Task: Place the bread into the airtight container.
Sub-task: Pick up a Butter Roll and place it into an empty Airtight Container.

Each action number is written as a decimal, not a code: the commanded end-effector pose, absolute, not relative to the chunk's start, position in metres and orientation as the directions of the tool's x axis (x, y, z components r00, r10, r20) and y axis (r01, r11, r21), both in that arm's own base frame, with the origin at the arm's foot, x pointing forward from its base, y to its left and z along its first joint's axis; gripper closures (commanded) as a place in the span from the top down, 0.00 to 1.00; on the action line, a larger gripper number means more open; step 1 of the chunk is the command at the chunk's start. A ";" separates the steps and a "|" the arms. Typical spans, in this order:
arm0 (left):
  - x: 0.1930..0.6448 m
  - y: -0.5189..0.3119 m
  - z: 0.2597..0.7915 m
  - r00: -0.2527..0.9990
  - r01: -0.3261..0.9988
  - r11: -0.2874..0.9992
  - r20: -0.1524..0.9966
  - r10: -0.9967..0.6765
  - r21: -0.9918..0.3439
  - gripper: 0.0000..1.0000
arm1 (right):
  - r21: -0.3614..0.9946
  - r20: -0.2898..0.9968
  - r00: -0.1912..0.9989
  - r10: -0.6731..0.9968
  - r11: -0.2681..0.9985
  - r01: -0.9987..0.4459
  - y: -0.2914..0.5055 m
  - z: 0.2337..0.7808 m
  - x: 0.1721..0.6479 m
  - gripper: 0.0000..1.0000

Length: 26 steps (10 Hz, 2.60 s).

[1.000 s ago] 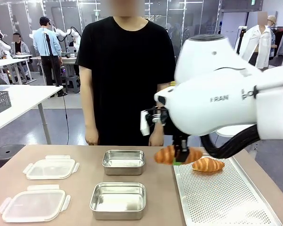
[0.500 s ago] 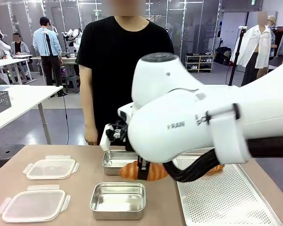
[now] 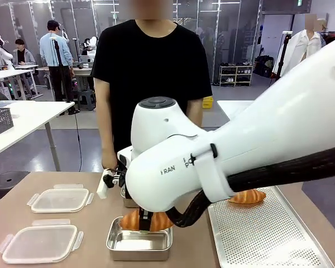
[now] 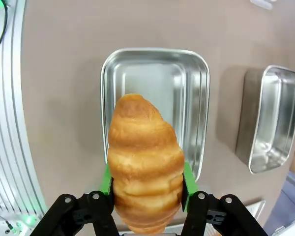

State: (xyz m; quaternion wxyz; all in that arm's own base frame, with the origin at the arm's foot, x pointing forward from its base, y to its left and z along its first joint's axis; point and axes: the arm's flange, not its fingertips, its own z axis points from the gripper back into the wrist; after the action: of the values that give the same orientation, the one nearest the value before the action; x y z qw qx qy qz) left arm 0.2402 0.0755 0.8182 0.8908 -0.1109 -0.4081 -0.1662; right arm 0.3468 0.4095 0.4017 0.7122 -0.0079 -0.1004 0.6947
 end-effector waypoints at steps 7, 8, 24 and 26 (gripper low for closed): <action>0.239 0.075 0.821 0.607 0.392 0.918 0.767 -0.208 -0.061 1.00 | -0.201 0.126 0.020 0.992 0.045 -0.979 0.434 0.370 0.375 0.60; 0.239 0.075 0.821 0.607 0.392 0.918 0.767 -0.208 -0.061 1.00 | -0.183 0.117 0.028 0.993 0.050 -0.982 0.436 0.366 0.375 0.60; 0.239 0.075 0.821 0.607 0.392 0.918 0.767 -0.208 -0.061 1.00 | -0.128 0.079 0.117 0.990 0.127 -0.984 0.439 0.361 0.379 1.00; 0.239 0.075 0.821 0.607 0.392 0.918 0.767 -0.208 -0.061 1.00 | -0.128 0.079 0.117 0.990 0.127 -0.984 0.439 0.361 0.379 1.00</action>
State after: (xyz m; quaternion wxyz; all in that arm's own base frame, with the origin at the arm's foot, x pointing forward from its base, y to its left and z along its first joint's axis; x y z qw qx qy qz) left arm 0.2402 0.0755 0.8182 0.8908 -0.1109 -0.4081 -0.1662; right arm 0.3808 0.4381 0.3617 0.7429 -0.0190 -0.0706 0.6654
